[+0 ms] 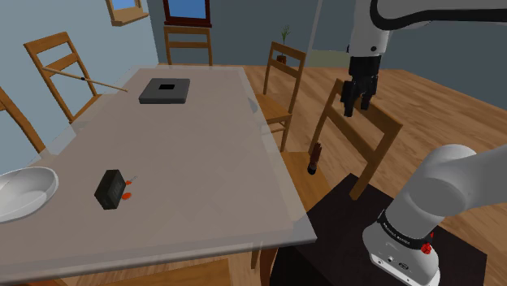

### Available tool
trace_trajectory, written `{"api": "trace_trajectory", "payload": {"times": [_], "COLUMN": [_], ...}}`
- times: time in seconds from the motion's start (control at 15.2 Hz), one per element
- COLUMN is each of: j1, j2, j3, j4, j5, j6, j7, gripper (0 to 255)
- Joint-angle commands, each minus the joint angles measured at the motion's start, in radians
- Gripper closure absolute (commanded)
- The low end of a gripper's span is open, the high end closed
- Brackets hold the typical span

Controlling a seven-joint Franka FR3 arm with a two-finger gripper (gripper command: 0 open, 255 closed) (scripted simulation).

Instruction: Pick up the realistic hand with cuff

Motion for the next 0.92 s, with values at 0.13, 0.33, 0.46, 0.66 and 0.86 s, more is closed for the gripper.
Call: {"api": "trace_trajectory", "payload": {"times": [0.13,0.33,0.46,0.66,0.86], "j1": [-0.020,-0.050,-0.071,-0.105,-0.143], "j2": [0.009,0.036,0.064,0.122,0.198], "j3": [0.016,0.040,0.055,0.077,0.098], "j4": [-0.059,-0.136,-0.181,-0.236,-0.276], "j5": [0.001,-0.001,-0.005,-0.015,-0.033], "j6": [0.087,0.220,0.311,0.450,0.592], "j7": [0.059,0.147,0.207,0.297,0.391], "gripper": [0,0,0,0,0]}}
